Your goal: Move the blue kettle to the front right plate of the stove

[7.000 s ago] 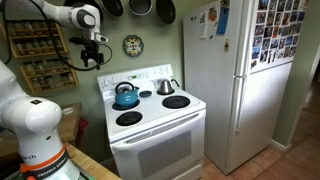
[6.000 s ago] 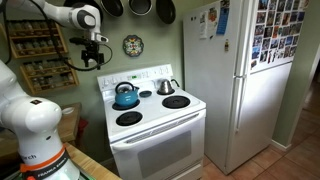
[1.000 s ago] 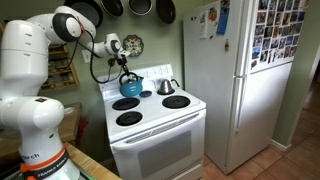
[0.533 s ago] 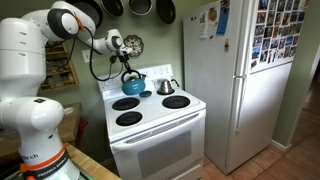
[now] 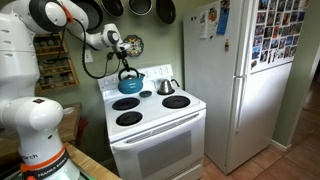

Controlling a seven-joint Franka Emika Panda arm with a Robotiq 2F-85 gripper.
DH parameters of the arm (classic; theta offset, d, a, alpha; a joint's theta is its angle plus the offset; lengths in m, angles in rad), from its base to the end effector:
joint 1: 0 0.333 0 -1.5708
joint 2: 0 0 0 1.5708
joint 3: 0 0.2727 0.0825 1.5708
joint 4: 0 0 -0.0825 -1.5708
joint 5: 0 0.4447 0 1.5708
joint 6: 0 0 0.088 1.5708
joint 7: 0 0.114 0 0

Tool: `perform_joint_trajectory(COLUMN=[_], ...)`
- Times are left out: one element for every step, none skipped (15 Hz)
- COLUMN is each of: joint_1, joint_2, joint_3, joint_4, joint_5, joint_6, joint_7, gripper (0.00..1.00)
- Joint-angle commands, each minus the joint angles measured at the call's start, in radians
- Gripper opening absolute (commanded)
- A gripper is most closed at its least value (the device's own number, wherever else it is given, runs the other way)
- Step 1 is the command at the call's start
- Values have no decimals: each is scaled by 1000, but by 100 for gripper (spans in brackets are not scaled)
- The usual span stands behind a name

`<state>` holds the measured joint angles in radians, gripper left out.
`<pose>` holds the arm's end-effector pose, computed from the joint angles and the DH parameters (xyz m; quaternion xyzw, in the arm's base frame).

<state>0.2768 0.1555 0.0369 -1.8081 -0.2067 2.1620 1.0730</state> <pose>0.6454 0.1988 0.4021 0.9374 -0.3221 0.1322 0.0047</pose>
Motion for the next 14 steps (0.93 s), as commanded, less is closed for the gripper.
perform_joint_trajectory(joint_1=[-51, -65, -81, -94, -109, -122, -135, -146, -157, -166, -172, -179, -170, -175], joint_2=[-92, -93, -85, -79, -63, -54, -39, -24, -9, 2, 14, 21, 26, 34], joint_3=[10, 8, 5, 1, -5, -11, -19, -28, -38, -49, -62, -71, -58, -68], joint_4=[-63, -63, -62, -61, -56, -53, -47, -42, -37, -32, -28, -28, -43, -43], joint_5=[-16, -12, -6, -11, -12, -17, -23, -28, -31, -34, -46, -40, -11, -12], joint_6=[9, 12, 29, 42, 63, 78, 106, 137, 169, 198, 229, 254, 211, 232], joint_7=[-2, -8, -15, -12, -11, -6, 4, 12, 15, 19, 22, 18, -2, -3], gripper=[2, 2, 2, 2, 2, 2, 2, 2, 2, 2, 2, 2, 7, 7])
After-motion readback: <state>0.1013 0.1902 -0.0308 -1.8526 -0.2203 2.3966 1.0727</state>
